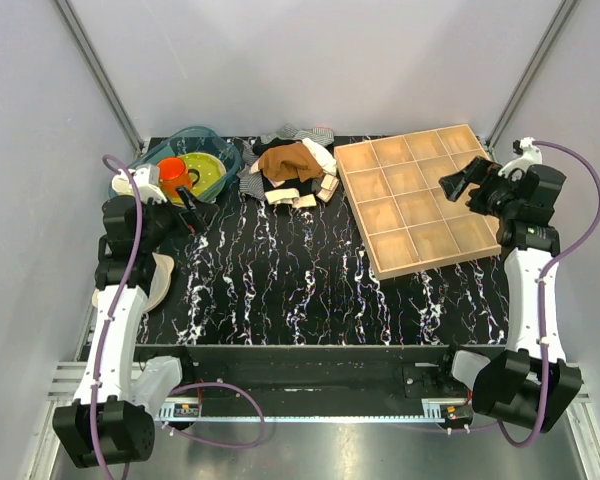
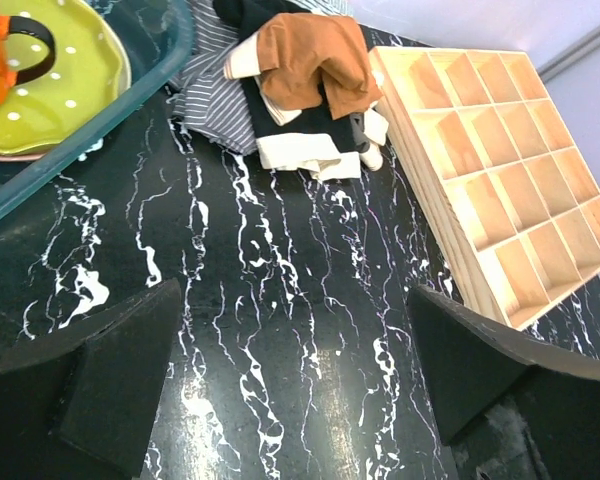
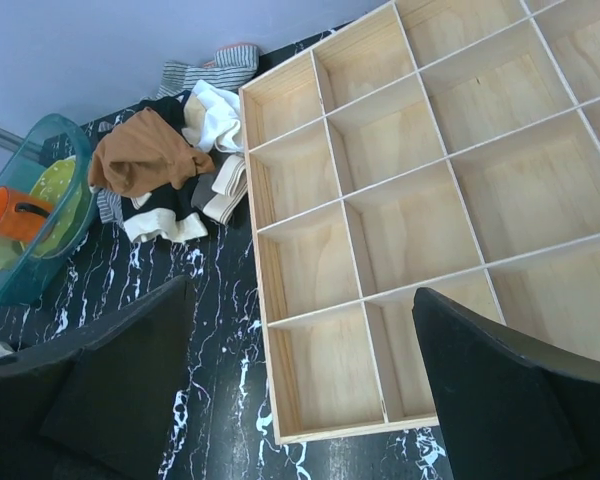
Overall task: Roll the underwear
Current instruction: Pick up the underwear from the corner of the board.
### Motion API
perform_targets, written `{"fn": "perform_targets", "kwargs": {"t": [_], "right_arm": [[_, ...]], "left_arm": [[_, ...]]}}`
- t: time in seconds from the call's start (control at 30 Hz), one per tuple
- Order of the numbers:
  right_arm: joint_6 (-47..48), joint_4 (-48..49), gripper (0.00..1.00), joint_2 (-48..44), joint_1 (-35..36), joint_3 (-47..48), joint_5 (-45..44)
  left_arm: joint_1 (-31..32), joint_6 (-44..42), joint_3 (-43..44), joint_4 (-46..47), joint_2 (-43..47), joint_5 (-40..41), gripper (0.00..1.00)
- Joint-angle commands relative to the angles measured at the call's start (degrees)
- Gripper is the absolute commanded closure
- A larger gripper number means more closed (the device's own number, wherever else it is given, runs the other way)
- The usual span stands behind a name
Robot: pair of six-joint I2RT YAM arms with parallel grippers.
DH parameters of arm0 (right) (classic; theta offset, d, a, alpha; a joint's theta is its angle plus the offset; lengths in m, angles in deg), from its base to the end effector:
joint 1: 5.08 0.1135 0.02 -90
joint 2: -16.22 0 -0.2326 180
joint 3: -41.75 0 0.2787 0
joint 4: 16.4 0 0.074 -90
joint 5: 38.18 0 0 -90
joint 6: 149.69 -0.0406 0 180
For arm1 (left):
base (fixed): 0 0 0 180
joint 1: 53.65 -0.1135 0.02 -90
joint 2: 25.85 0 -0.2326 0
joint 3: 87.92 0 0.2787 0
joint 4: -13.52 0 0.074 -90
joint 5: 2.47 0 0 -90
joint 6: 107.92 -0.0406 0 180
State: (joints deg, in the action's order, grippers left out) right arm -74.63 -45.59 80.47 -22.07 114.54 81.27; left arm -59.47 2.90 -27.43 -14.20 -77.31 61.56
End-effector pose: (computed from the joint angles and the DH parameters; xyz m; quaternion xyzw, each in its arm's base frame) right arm 0.2898 -0.0677 0.3258 0.0797 0.8045 0.1992 0.5539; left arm 0.2555 0.0082 0.3038 -0.0550 0.8006 -0.2552 0.5393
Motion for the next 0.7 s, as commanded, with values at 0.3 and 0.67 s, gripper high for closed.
{"fn": "perform_targets", "kwargs": {"t": [0.3,0.67], "right_arm": [[19.6,-2.0,0.0,-0.4,1.1,3.0,29.4],[27.0,-4.7,0.0,-0.4,3.4,-1.5,29.3]], "left_arm": [[14.2,-7.5,14.7,-6.7,-12.5,4.5,0.03],[25.2,-14.2,55.1,-27.6,-51.4,21.3,0.13]]}}
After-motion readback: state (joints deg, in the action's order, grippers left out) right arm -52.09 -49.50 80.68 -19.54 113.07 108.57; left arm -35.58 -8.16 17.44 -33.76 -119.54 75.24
